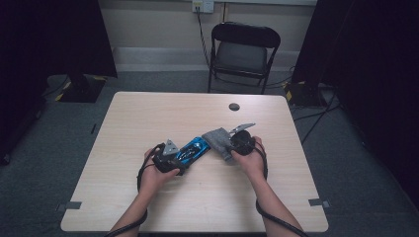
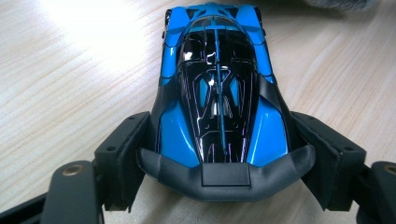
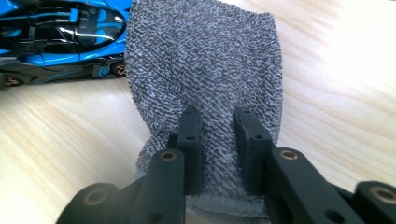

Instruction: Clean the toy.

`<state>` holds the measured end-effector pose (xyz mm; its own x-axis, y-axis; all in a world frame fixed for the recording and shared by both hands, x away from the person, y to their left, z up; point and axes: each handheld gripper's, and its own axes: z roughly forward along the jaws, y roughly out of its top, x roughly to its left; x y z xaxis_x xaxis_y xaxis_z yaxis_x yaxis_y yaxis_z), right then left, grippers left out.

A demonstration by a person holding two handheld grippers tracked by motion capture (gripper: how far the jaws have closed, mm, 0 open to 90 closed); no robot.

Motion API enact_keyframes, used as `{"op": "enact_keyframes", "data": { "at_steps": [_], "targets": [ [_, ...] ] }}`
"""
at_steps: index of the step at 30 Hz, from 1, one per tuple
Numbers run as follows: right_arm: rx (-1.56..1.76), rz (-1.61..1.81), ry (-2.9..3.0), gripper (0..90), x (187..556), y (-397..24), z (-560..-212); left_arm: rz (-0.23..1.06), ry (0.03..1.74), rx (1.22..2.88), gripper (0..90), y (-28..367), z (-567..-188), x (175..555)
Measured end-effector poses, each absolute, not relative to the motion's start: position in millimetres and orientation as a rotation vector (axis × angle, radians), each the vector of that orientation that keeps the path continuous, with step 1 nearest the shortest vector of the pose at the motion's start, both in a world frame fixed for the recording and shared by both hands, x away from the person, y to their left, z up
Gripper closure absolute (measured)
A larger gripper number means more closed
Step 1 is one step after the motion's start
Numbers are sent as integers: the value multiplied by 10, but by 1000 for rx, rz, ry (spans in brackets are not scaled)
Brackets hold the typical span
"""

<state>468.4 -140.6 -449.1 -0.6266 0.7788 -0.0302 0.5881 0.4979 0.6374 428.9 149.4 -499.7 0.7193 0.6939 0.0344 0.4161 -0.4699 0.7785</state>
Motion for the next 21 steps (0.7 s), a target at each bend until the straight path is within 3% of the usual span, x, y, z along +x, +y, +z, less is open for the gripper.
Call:
{"op": "enact_keyframes", "data": {
  "at_steps": [21],
  "targets": [
    [971, 998, 2457, 740, 4370, -1210, -4275, 455, 837, 2132, 244, 1498, -4994, 4289]
  ]
}}
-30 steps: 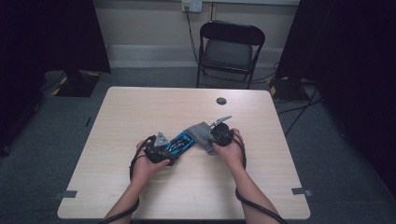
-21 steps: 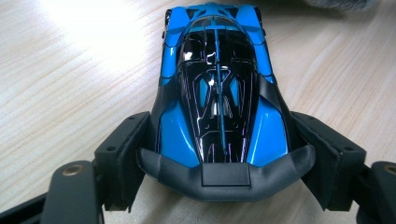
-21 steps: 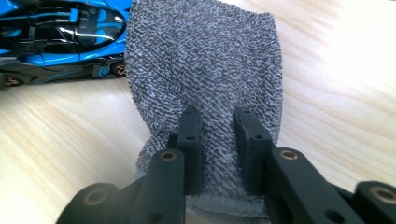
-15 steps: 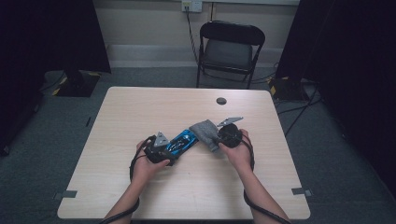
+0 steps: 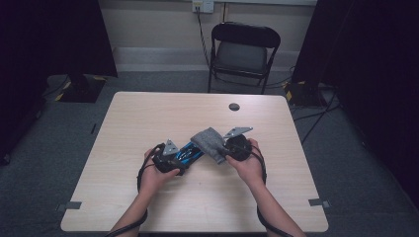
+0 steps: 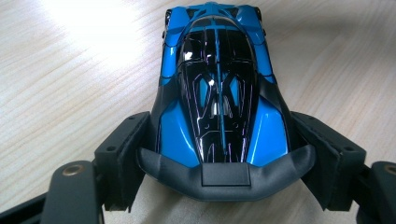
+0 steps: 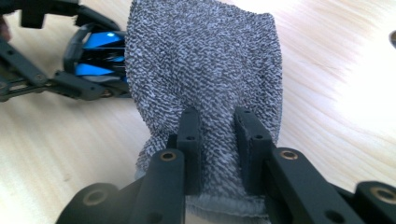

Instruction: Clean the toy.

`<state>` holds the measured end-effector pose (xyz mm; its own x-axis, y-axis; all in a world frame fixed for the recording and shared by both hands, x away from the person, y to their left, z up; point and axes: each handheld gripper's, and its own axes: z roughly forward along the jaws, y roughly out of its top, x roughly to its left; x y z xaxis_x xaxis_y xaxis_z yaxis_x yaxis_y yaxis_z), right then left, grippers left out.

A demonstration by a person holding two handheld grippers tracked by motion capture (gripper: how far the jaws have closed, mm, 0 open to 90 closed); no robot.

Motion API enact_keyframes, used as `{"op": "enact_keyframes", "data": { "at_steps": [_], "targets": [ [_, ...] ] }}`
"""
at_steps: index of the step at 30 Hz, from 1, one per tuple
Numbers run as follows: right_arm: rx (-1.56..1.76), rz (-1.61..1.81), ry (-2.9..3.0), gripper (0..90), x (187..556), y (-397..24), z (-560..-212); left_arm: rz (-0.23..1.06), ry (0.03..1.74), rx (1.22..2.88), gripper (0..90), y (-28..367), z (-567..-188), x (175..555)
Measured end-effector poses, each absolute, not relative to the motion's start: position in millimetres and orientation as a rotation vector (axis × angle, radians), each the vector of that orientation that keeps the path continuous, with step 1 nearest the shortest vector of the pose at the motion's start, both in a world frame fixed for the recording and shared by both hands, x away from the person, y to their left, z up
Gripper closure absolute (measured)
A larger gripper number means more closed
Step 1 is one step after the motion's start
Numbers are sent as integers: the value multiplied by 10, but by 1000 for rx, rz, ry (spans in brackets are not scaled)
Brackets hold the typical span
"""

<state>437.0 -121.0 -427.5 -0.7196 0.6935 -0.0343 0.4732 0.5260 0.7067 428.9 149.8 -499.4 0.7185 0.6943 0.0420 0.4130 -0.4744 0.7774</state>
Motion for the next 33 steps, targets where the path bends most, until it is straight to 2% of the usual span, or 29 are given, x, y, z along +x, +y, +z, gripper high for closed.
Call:
{"op": "enact_keyframes", "data": {
  "at_steps": [10, 22, 33],
  "targets": [
    [810, 966, 2546, 731, 4219, -872, -4367, 446, 841, 2128, 244, 1495, -4997, 4287],
    [685, 914, 2615, 718, 4223, -507, -4372, 467, 833, 2136, 244, 1501, -4992, 4289],
    [759, 965, 2617, 704, 4291, -520, -4457, 456, 838, 2132, 244, 1499, -4994, 4289]
  ]
}}
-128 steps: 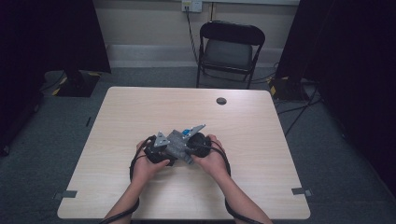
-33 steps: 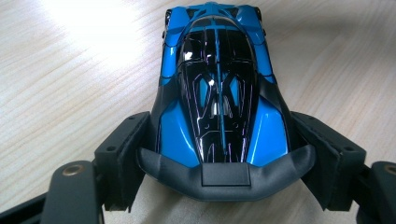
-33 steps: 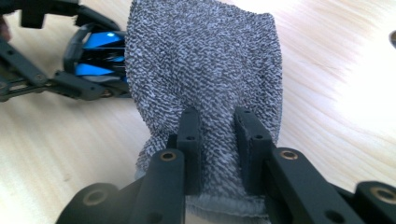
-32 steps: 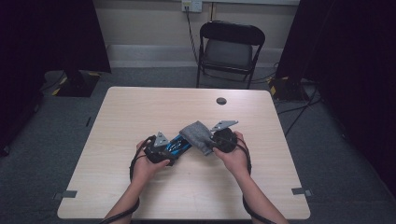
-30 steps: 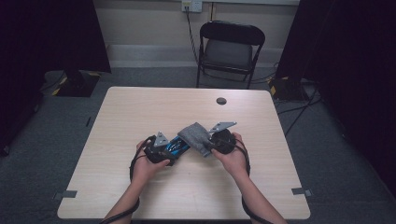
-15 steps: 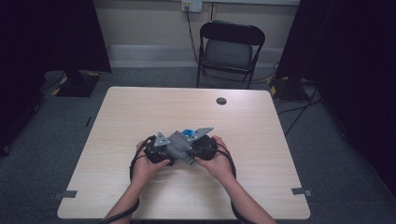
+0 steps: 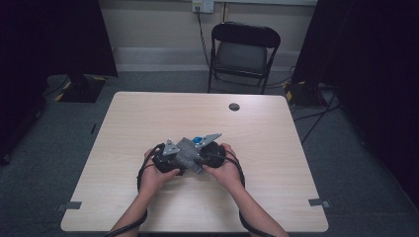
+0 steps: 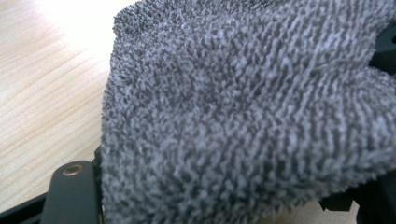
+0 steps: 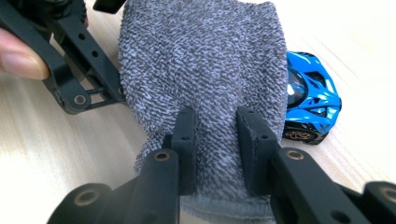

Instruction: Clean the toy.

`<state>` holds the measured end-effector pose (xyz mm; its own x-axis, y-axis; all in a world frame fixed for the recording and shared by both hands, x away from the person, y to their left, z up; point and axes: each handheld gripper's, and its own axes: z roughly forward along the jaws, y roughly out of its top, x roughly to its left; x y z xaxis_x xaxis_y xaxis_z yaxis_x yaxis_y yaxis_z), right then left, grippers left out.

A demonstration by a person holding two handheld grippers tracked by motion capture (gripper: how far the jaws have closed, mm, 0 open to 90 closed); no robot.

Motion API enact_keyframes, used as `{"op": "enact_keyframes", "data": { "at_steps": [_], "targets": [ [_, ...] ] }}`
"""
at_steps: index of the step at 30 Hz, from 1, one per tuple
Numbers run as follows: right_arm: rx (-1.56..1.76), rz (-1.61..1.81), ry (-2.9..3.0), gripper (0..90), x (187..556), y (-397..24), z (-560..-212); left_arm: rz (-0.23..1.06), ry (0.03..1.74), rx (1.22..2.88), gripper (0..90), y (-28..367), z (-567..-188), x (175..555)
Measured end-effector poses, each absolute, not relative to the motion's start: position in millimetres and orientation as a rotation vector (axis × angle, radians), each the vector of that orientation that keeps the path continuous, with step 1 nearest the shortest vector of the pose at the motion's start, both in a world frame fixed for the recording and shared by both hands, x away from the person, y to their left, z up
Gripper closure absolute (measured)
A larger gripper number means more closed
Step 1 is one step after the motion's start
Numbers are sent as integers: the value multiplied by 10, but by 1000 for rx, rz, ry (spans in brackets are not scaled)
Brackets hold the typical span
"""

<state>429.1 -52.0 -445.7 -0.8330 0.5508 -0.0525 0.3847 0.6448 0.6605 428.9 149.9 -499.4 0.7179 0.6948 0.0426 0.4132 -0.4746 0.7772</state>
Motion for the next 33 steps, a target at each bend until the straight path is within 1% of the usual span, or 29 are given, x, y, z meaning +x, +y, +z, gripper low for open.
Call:
{"op": "enact_keyframes", "data": {
  "at_steps": [1, 11, 17, 33],
  "targets": [
    [775, 948, 2616, 715, 4302, -537, -4470, 461, 835, 2134, 244, 1500, -4993, 4290],
    [830, 878, 2600, 720, 4398, -648, -4525, 445, 842, 2128, 244, 1495, -4997, 4287],
    [857, 868, 2596, 721, 4453, -691, -4537, 460, 836, 2134, 244, 1499, -4994, 4288],
    [985, 856, 2560, 725, 4617, -835, -4563, 446, 842, 2128, 244, 1495, -4997, 4286]
  ]
}}
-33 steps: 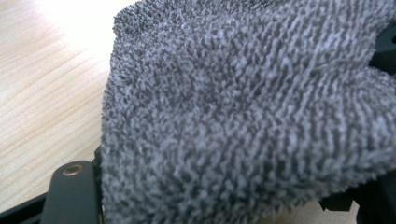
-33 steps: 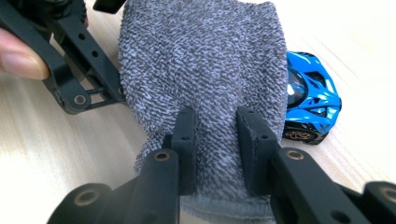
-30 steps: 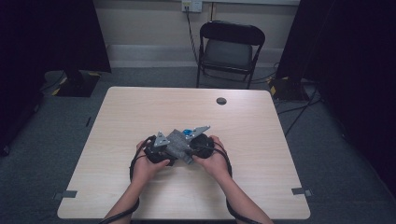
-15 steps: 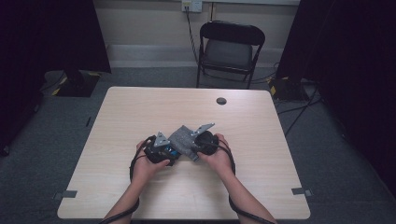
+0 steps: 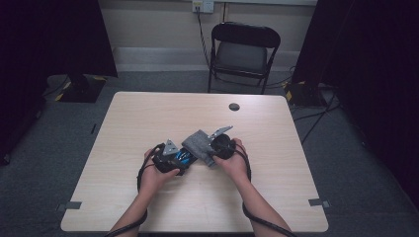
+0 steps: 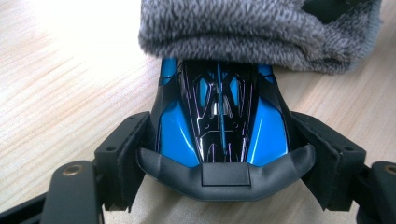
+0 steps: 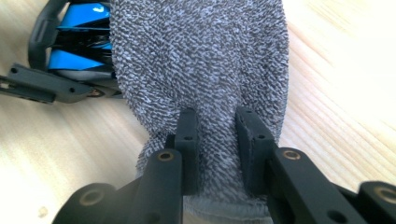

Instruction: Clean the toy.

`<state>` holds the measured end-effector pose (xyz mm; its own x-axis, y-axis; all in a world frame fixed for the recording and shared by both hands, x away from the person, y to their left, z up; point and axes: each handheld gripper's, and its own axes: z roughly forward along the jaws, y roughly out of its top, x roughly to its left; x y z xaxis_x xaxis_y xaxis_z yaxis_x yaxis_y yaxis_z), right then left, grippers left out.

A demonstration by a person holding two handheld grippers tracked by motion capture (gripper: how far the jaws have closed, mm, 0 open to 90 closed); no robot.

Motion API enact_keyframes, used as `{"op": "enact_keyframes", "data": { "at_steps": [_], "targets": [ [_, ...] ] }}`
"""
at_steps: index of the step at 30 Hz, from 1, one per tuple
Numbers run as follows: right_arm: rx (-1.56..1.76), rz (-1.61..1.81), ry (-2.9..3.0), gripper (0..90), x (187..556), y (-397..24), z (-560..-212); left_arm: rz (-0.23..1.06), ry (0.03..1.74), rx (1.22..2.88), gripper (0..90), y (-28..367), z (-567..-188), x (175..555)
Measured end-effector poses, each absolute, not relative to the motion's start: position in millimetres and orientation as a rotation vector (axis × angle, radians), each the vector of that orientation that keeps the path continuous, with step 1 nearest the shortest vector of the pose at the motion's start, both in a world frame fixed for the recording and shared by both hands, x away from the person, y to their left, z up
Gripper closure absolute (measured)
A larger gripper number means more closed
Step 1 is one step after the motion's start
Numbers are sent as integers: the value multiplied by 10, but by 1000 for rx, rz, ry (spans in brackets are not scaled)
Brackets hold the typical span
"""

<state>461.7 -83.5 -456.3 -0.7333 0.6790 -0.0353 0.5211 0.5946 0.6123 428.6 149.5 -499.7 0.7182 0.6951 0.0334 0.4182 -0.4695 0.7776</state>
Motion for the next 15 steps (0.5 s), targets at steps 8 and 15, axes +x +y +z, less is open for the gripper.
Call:
{"op": "enact_keyframes", "data": {
  "at_steps": [8, 15],
  "targets": [
    [1015, 843, 2541, 725, 4648, -901, -4583, 444, 842, 2127, 244, 1496, -4997, 4287],
    [1034, 839, 2532, 725, 4679, -945, -4600, 444, 841, 2127, 244, 1496, -4997, 4287]
  ]
}}
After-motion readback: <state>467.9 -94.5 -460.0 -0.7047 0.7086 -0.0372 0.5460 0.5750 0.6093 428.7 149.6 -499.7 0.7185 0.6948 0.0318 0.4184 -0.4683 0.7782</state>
